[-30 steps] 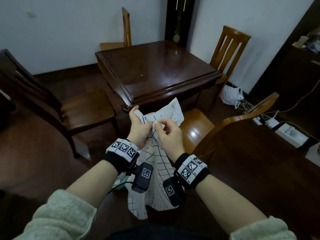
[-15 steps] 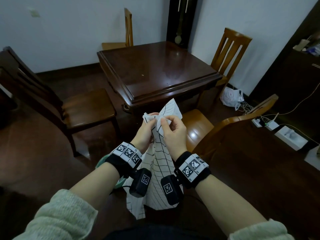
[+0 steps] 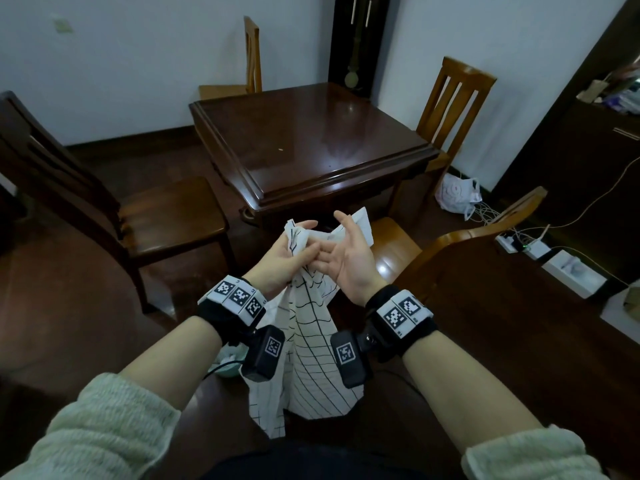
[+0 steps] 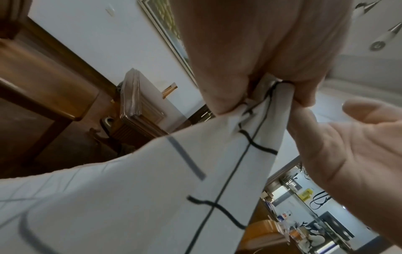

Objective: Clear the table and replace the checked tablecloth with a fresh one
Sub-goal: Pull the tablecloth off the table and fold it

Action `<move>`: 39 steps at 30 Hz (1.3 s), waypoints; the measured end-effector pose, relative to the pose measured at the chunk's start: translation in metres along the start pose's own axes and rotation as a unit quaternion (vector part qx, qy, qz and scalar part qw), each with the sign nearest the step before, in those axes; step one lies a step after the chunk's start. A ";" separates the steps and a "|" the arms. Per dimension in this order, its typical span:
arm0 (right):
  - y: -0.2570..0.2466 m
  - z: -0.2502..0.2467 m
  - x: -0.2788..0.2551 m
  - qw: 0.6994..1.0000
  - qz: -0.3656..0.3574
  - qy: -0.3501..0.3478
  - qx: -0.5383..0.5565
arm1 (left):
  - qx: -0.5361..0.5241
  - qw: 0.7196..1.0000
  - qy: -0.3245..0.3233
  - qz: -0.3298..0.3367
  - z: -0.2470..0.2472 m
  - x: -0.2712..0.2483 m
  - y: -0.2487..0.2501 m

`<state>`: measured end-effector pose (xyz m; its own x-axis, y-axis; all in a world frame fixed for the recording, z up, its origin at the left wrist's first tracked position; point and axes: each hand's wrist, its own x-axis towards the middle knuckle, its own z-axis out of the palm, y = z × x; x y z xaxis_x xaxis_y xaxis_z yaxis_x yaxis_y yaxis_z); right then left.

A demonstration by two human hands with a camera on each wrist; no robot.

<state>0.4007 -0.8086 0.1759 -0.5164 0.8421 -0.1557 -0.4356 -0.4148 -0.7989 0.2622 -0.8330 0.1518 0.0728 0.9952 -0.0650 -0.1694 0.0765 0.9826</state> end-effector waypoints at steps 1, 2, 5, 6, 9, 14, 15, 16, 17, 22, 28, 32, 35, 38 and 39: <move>-0.003 0.001 0.001 1.000 -0.009 0.006 0.004 | -0.010 1.000 0.003 -0.009 0.000 0.000 0.003; -0.006 0.000 0.002 1.000 -0.024 0.014 0.000 | -0.020 1.000 0.015 -0.018 -0.001 0.001 0.006; -0.013 -0.009 0.004 0.980 -0.126 0.099 -0.120 | -0.026 0.998 0.050 -0.028 -0.007 -0.001 0.017; -0.017 -0.018 0.006 0.959 -0.161 0.111 -0.204 | -0.021 0.998 0.054 -0.026 -0.010 -0.002 0.022; -0.024 -0.040 0.015 0.823 -0.152 0.031 -0.547 | -0.007 0.999 0.047 -0.017 -0.023 -0.004 0.041; -0.037 -0.036 0.044 0.608 -0.077 -0.019 -0.790 | 0.014 1.000 0.016 -0.016 -0.035 -0.006 0.081; -0.041 -0.033 0.048 0.592 -0.064 -0.011 -0.804 | 0.021 1.000 0.013 -0.016 -0.039 -0.007 0.088; -0.045 -0.033 0.053 0.577 -0.043 -0.011 -0.816 | 0.028 0.999 0.013 -0.015 -0.044 -0.008 0.095; -0.049 -0.034 0.056 0.561 -0.026 -0.011 -0.828 | 0.035 0.999 0.015 -0.013 -0.049 -0.009 0.103; -0.062 -0.030 0.064 0.534 -0.010 -0.031 -0.845 | 0.080 0.994 0.070 0.032 -0.078 -0.014 0.130; -0.135 0.032 0.064 0.416 -0.237 0.103 -0.872 | 0.403 0.865 0.231 0.189 -0.113 0.002 0.156; -0.173 0.064 0.062 0.383 -0.384 0.161 -0.824 | 0.376 0.815 0.356 0.260 -0.120 0.017 0.178; -0.169 0.061 0.057 0.385 -0.339 0.101 -0.853 | 0.441 0.805 0.366 0.153 -0.132 0.034 0.183; -0.160 0.043 0.055 0.379 -0.228 0.064 -0.895 | 0.458 0.817 0.345 0.060 -0.131 0.040 0.173; -0.160 0.040 0.053 0.376 -0.224 0.073 -0.896 | 0.438 0.826 0.347 0.067 -0.128 0.042 0.171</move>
<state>0.4142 -0.7114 0.3188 -0.5849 0.7529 0.3016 0.8088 0.5691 0.1481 0.1109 -0.7706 0.2945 -0.5211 0.8100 0.2691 0.6693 0.1922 0.7177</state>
